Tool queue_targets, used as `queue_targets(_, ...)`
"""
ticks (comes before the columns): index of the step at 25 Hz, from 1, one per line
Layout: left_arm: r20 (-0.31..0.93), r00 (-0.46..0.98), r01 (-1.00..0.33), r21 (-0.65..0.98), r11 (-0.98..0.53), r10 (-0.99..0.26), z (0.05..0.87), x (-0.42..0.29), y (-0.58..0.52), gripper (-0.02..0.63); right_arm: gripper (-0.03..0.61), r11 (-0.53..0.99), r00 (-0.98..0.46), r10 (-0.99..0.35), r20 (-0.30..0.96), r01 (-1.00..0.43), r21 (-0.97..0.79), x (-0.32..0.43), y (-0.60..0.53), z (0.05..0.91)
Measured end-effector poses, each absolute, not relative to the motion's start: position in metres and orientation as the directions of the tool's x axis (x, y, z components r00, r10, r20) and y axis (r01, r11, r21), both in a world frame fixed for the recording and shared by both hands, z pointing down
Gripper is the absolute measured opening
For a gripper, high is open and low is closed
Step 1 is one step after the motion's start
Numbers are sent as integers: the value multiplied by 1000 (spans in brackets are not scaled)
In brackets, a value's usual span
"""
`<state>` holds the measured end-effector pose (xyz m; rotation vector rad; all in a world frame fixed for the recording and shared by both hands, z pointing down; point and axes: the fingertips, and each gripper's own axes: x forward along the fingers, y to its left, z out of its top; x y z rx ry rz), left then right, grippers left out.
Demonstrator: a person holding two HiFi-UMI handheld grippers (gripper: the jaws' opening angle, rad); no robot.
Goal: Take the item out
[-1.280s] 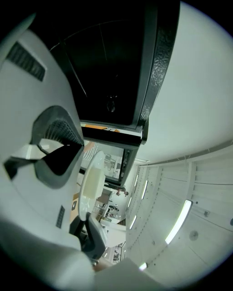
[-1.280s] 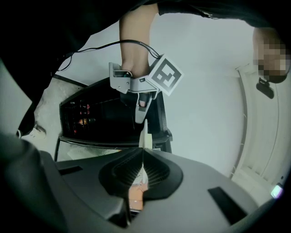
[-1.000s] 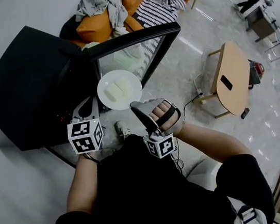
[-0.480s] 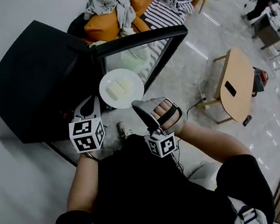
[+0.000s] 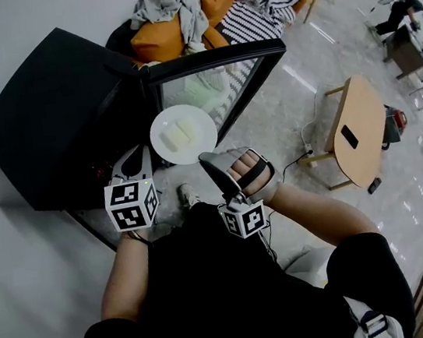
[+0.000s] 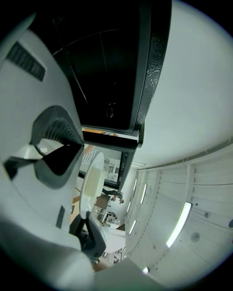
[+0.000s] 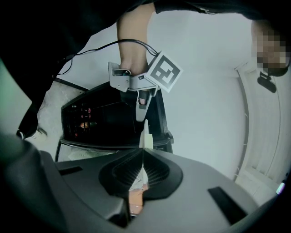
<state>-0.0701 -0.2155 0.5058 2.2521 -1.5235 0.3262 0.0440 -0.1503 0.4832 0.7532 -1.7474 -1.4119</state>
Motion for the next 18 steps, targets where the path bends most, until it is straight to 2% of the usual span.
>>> queue_targets(18, 404, 350, -936, 195, -294, -845, 506, -91, -206, 8, 15, 233, -537, -818, 205, 16, 972, 32, -153, 484)
